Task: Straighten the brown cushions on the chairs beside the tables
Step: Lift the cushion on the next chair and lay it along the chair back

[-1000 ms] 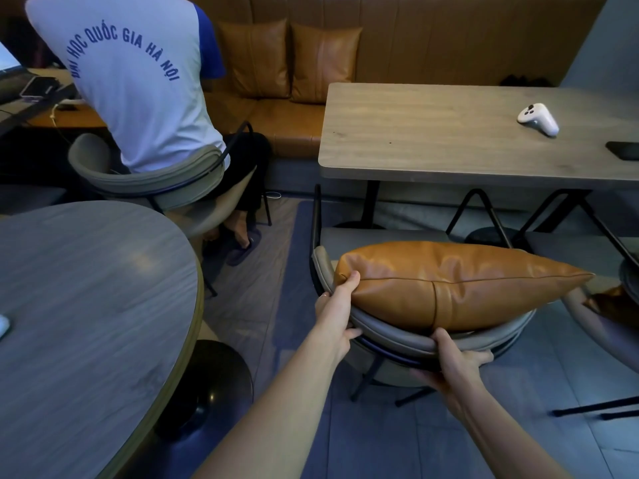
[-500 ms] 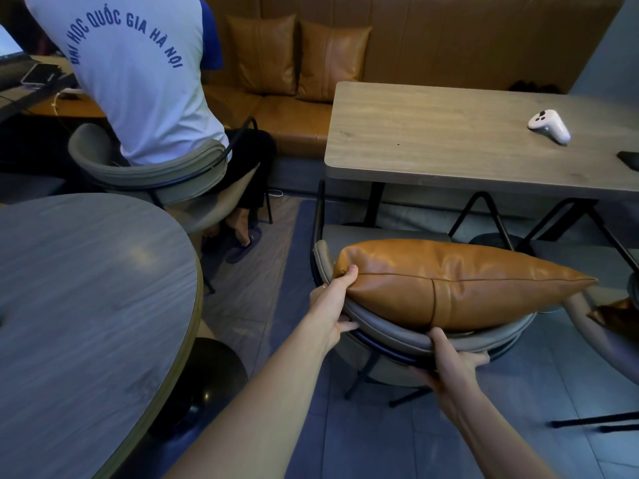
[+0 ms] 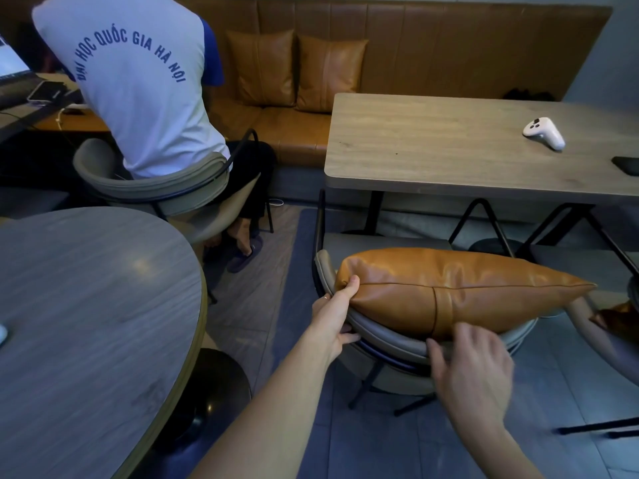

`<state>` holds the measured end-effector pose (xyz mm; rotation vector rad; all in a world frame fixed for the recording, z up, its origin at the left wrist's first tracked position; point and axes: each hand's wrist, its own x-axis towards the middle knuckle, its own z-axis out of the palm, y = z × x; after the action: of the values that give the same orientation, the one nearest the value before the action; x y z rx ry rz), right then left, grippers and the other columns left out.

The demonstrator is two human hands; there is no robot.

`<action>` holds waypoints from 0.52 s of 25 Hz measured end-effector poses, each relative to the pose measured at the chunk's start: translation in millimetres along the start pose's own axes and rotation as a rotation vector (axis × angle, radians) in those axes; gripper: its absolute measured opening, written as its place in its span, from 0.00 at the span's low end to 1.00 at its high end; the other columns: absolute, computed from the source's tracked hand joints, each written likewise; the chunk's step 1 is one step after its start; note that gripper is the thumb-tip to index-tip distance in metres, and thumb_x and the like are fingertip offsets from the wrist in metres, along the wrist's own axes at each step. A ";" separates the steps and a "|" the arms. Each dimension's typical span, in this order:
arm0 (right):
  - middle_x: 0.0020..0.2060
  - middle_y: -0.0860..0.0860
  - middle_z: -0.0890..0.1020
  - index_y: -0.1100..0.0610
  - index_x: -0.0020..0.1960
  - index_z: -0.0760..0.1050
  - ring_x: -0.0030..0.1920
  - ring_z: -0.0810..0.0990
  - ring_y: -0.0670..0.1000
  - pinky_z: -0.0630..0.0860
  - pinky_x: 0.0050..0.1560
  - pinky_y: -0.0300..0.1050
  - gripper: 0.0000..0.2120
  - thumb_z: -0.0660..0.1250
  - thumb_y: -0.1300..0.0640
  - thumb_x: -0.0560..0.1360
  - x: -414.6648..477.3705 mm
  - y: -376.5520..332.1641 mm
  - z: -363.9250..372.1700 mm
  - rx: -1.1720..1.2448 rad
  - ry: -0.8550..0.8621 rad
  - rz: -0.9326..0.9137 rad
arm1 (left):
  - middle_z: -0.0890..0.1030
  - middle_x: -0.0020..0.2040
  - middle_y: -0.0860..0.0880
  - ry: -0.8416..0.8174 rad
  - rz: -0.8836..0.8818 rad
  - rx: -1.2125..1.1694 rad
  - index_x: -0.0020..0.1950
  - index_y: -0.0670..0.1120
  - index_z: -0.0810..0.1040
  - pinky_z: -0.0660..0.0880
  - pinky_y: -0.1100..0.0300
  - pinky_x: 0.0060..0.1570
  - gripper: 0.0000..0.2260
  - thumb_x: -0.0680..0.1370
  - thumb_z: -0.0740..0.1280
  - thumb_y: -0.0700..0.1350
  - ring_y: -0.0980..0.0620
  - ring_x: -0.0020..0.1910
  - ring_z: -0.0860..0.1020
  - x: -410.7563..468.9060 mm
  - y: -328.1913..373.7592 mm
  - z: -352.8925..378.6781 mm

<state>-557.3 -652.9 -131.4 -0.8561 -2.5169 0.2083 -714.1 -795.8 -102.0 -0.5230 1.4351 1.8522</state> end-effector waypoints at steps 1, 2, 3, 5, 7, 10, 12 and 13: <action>0.38 0.58 0.79 0.59 0.43 0.74 0.43 0.79 0.65 0.74 0.44 0.58 0.12 0.74 0.53 0.73 -2.7 0.8 5.5 -0.020 -0.018 -0.199 | 0.71 0.72 0.41 0.007 0.007 0.002 0.63 0.48 0.71 0.72 0.33 0.63 0.27 0.72 0.76 0.58 0.32 0.68 0.70 0.9 -0.7 0.3; 0.34 0.55 0.78 0.57 0.41 0.74 0.39 0.79 0.63 0.75 0.41 0.55 0.12 0.76 0.53 0.72 -3.7 -1.4 9.7 -0.024 -0.088 -0.302 | 0.72 0.72 0.41 0.016 0.014 0.006 0.63 0.48 0.71 0.72 0.33 0.64 0.27 0.72 0.76 0.59 0.32 0.68 0.71 2.5 -1.5 -0.5; 0.33 0.54 0.79 0.57 0.41 0.76 0.36 0.79 0.61 0.76 0.39 0.54 0.13 0.78 0.52 0.70 -3.3 -2.0 15.1 -0.036 -0.173 -0.341 | 0.72 0.71 0.42 0.023 0.019 0.009 0.63 0.48 0.72 0.72 0.33 0.64 0.27 0.72 0.76 0.59 0.33 0.67 0.71 3.7 -3.0 -0.8; 0.30 0.53 0.80 0.56 0.40 0.78 0.32 0.79 0.60 0.76 0.36 0.53 0.16 0.81 0.48 0.67 3.8 -3.2 24.5 -0.094 -0.246 -0.377 | 0.73 0.68 0.42 0.023 0.019 0.013 0.61 0.48 0.72 0.72 0.32 0.63 0.25 0.72 0.76 0.59 0.33 0.66 0.72 2.9 -3.8 -0.3; 0.27 0.54 0.80 0.56 0.38 0.78 0.29 0.79 0.61 0.75 0.33 0.52 0.18 0.83 0.46 0.64 8.5 -5.6 29.8 -0.125 -0.260 -0.397 | 0.73 0.65 0.44 0.019 0.015 0.018 0.60 0.49 0.72 0.72 0.31 0.62 0.24 0.72 0.76 0.59 0.33 0.66 0.72 1.6 -2.4 -0.3; 0.25 0.54 0.79 0.57 0.36 0.78 0.27 0.79 0.61 0.73 0.30 0.51 0.19 0.83 0.46 0.63 9.3 -5.2 31.2 -0.136 -0.263 -0.422 | 0.73 0.61 0.45 0.031 0.024 0.032 0.60 0.49 0.72 0.73 0.31 0.61 0.24 0.72 0.75 0.59 0.34 0.65 0.72 2.4 -3.2 -0.4; 0.24 0.54 0.78 0.56 0.35 0.77 0.26 0.78 0.61 0.72 0.29 0.51 0.20 0.84 0.45 0.62 9.3 -5.8 30.0 -0.144 -0.273 -0.440 | 0.73 0.60 0.45 0.037 0.033 0.038 0.60 0.48 0.72 0.74 0.32 0.60 0.24 0.73 0.75 0.60 0.34 0.65 0.73 3.0 -4.9 -1.5; 0.24 0.54 0.78 0.56 0.34 0.77 0.26 0.78 0.61 0.72 0.29 0.50 0.20 0.84 0.45 0.61 8.7 -6.5 30.5 -0.147 -0.277 -0.438 | 0.73 0.60 0.45 0.043 0.031 0.037 0.60 0.48 0.72 0.75 0.32 0.60 0.24 0.73 0.75 0.60 0.35 0.64 0.73 2.7 -6.0 -2.3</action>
<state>-581.5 -652.6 -153.1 -0.3234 -2.9340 -0.0048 -711.7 -796.5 -108.5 -0.5282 1.5111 1.8454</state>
